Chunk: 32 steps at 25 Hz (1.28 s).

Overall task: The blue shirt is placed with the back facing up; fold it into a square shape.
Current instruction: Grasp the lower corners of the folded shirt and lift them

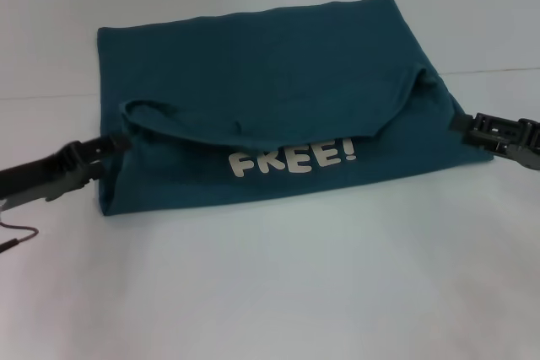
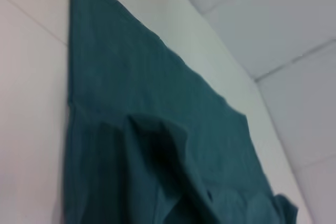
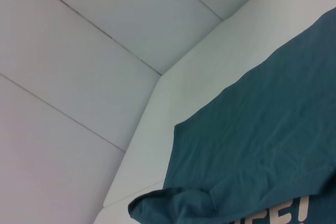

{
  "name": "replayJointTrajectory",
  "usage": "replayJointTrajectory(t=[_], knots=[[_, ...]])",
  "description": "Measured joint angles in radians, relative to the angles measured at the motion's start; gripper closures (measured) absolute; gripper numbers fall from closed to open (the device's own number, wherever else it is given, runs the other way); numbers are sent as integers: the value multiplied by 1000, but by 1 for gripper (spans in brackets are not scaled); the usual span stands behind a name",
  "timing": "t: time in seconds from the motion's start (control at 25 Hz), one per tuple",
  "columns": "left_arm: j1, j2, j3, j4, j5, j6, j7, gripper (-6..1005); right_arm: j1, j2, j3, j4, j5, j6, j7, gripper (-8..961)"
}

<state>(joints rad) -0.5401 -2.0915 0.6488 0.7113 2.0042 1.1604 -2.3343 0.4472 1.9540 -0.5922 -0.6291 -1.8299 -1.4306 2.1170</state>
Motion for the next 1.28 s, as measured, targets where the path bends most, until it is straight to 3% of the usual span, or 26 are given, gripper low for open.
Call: replayJointTrajectory(t=[0.16, 0.48, 1.28], knots=[[-13, -15, 9, -22, 7, -35, 154, 173, 7, 0, -1, -1, -13, 4, -8, 278], [-32, -25, 23, -110, 12, -149, 312, 175, 6, 4, 7, 2, -15, 10, -22, 278], [-23, -50, 24, -141, 13, -247, 323, 173, 1, 7, 9, 6, -13, 12, -22, 280]])
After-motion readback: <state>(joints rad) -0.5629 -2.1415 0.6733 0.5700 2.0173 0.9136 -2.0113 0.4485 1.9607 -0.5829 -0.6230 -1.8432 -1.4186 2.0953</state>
